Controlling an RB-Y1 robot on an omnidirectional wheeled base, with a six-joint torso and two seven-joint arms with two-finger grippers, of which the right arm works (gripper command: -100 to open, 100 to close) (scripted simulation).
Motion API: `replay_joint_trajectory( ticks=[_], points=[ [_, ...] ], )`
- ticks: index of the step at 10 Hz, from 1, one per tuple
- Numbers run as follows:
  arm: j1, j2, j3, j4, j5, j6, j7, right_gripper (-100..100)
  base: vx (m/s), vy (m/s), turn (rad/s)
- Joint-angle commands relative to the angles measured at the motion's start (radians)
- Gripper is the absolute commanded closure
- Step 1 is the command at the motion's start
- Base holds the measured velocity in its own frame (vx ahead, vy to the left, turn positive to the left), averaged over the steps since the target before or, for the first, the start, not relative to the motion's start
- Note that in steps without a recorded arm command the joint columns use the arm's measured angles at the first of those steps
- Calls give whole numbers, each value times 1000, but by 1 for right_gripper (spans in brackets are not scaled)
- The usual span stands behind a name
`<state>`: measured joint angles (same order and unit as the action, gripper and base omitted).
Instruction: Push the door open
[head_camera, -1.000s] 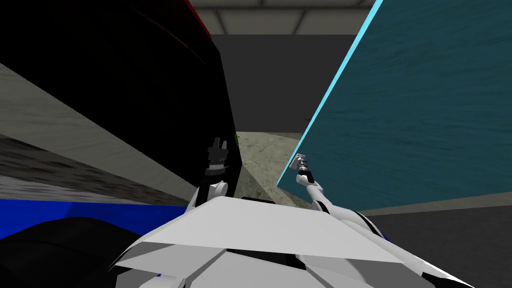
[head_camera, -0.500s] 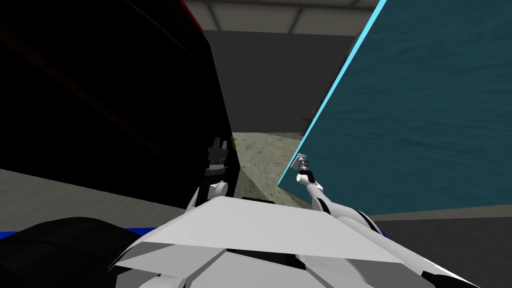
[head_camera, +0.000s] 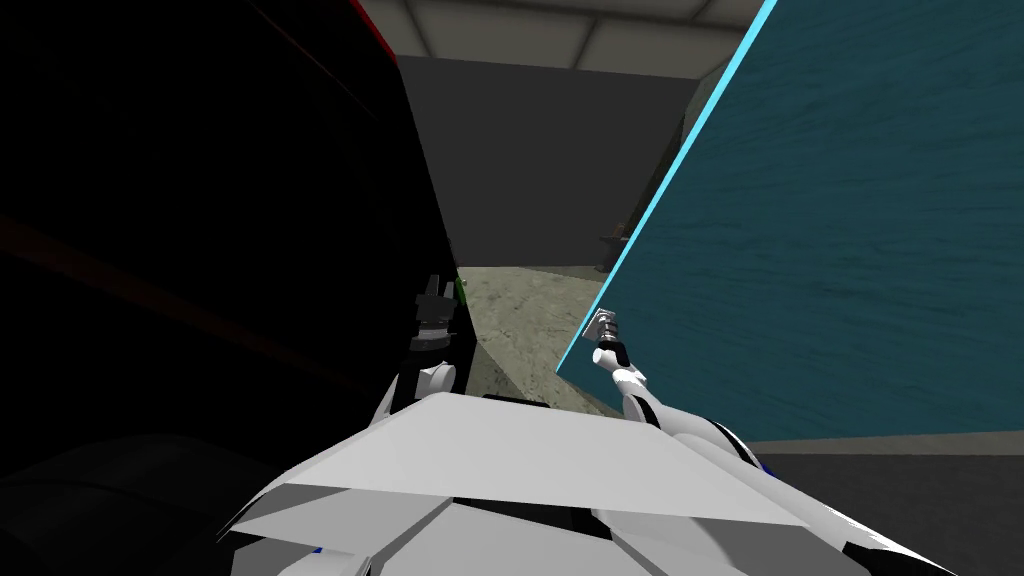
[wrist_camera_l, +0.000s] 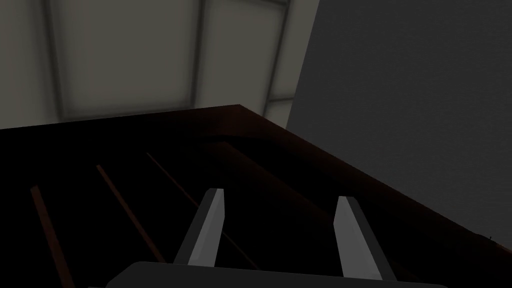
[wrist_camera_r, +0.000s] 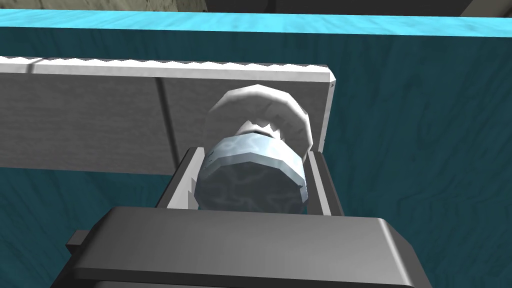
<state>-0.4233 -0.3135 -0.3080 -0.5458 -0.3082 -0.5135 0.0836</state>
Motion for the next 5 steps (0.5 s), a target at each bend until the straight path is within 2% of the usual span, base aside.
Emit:
replay_joint_trajectory(
  ticks=[1,2,3,5],
  points=[
    [-9,-9,-15,10,-6,-10,11,100,201,10,-78],
    [-9,-9,-15,10,-6,-10,11,100,152,8,-45],
    [-12,-7,-30,13,-12,-12,25,100,135,15,-77],
    [-15,-6,-50,17,-20,-14,44,100,209,13,-95]
  ],
)
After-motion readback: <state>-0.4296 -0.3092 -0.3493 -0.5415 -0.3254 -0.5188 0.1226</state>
